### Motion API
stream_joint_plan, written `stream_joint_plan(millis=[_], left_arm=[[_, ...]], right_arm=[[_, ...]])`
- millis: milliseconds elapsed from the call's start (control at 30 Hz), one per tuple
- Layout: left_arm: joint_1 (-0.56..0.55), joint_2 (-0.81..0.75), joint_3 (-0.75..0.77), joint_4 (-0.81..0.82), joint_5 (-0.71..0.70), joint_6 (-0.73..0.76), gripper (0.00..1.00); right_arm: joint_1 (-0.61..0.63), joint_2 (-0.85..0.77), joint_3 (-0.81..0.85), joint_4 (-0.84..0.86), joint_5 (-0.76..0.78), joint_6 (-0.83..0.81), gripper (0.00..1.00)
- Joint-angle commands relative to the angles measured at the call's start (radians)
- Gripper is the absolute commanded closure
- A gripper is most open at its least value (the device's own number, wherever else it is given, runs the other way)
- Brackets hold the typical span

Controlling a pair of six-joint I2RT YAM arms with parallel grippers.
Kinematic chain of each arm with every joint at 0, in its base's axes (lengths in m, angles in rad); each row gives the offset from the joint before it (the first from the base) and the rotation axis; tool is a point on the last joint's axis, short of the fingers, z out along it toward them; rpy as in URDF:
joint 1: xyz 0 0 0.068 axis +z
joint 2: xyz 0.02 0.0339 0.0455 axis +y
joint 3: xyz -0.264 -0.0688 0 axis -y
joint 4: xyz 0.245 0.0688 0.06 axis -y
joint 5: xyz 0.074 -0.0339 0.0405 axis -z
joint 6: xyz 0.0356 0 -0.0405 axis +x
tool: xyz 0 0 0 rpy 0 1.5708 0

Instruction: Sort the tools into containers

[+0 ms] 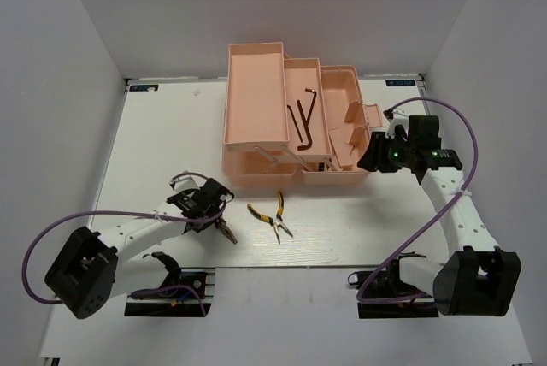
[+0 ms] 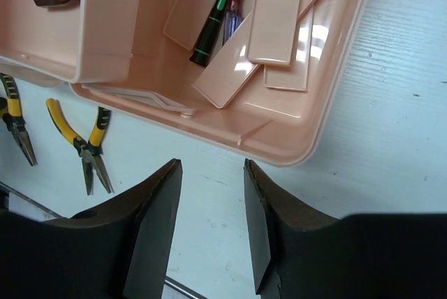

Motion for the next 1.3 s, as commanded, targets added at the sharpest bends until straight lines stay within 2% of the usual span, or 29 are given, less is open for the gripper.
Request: stream_joint_plan(millis=[0, 67, 133, 167, 200, 300, 367, 500, 633, 667, 700, 767, 867, 900, 933, 967, 1000, 1100, 1267], left_arm=[[0.026, 0.039, -0.048, 0.066, 0.039, -0.017, 0.49], [0.036, 0.069, -0.049, 0.075, 0.039, -0.017, 0.49], [0.046, 0.089, -0.049, 0.075, 0.048, -0.008, 0.54], [0.046, 0.102, -0.049, 0.075, 0.048, -0.008, 0.61], [0.046, 0.102, -0.049, 0.075, 0.048, -0.008, 0.75], [0.046, 0.071, -0.016, 0.041, 0.057, 0.013, 0.92], [0.046, 0.037, 0.003, -0.009, 0.030, 0.033, 0.97], [0.046, -0.073, 0.080, -0.109, -0.012, 0.092, 1.00], [0.023, -0.205, 0.247, -0.222, -0.079, 0.161, 1.00], [0.023, -0.229, 0.284, -0.239, -0.079, 0.206, 1.00], [0.023, -0.255, 0.353, -0.239, -0.079, 0.242, 1.00], [0.023, -0.332, 0.408, -0.192, -0.057, 0.390, 1.00], [0.023, -0.368, 0.529, -0.060, 0.012, 0.562, 1.00], [0.023, -0.359, 0.557, -0.013, 0.049, 0.593, 1.00], [0.023, -0.308, 0.586, 0.010, 0.068, 0.628, 1.00], [0.023, -0.274, 0.641, 0.027, 0.080, 0.673, 1.00], [0.023, -0.239, 0.665, 0.079, 0.117, 0.696, 1.00], [0.041, -0.090, 0.732, 0.229, 0.176, 0.765, 1.00], [0.061, 0.218, 0.997, 0.268, 0.142, 0.800, 1.00]], right_arm=[[-0.028, -0.032, -0.013, 0.014, -0.046, -0.014, 0.53], [-0.058, -0.034, -0.017, 0.014, -0.057, -0.016, 0.53], [-0.067, -0.032, -0.017, 0.008, -0.063, -0.016, 0.53], [-0.078, -0.031, -0.016, 0.005, -0.064, -0.019, 0.53], [-0.081, -0.031, -0.017, 0.005, -0.067, -0.018, 0.53], [-0.103, -0.026, -0.017, 0.000, -0.087, -0.015, 0.52], [-0.113, -0.025, -0.016, -0.004, -0.112, -0.018, 0.49], [-0.132, -0.008, -0.008, -0.020, -0.144, -0.019, 0.45], [-0.144, 0.006, -0.004, -0.029, -0.169, -0.021, 0.44], [-0.146, 0.004, -0.004, -0.030, -0.182, -0.027, 0.41], [-0.146, 0.009, -0.004, -0.032, -0.202, -0.034, 0.35], [-0.149, 0.015, 0.007, -0.050, -0.227, -0.080, 0.10], [-0.147, 0.018, 0.012, -0.073, -0.287, -0.151, 0.10], [-0.150, 0.020, 0.012, -0.080, -0.326, -0.162, 0.18], [-0.150, 0.020, 0.010, -0.096, -0.350, -0.194, 0.35], [-0.149, 0.015, 0.007, -0.096, -0.368, -0.220, 0.78], [-0.150, 0.015, 0.001, -0.095, -0.412, -0.229, 1.00], [-0.144, 0.020, -0.007, -0.125, -0.474, -0.283, 1.00], [-0.144, 0.029, -0.016, -0.142, -0.523, -0.309, 1.00]])
